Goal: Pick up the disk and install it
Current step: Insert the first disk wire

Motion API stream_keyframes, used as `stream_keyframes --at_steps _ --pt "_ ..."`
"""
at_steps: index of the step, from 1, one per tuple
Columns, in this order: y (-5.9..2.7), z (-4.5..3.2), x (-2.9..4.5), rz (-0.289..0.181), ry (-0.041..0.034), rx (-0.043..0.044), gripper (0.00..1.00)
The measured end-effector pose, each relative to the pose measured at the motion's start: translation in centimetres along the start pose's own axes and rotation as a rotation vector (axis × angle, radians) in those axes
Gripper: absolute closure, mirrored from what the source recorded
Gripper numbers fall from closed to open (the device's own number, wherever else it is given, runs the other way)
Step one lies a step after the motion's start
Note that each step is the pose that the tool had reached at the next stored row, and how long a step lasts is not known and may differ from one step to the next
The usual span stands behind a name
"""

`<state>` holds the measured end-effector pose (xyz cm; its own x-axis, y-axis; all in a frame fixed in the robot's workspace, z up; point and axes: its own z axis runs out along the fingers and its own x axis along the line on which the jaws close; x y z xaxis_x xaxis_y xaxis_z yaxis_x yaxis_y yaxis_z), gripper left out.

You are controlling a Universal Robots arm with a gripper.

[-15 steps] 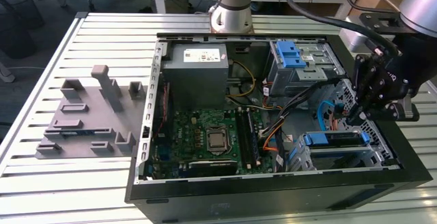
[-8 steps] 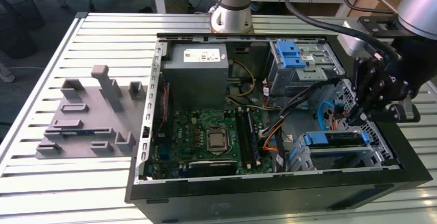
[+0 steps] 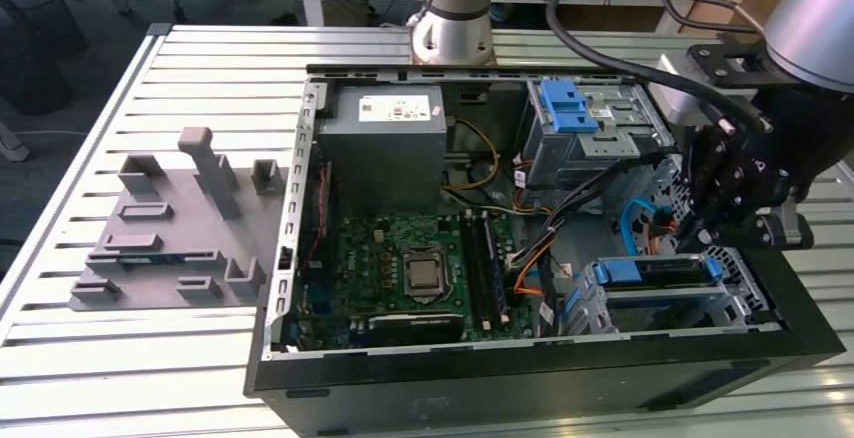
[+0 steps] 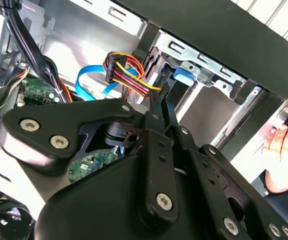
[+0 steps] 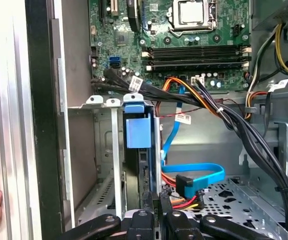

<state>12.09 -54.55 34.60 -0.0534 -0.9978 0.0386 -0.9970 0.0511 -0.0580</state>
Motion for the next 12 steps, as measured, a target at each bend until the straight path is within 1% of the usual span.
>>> stream_keyframes --at_steps 3,8,12 --pt "0.07 0.17 0.31 0.0 -0.0017 0.0018 0.84" --pt "0.24 0.49 0.37 -0.001 -0.0028 0.0068 0.84" --pt "0.47 0.66 0.45 -0.002 -0.0048 0.0146 0.84"
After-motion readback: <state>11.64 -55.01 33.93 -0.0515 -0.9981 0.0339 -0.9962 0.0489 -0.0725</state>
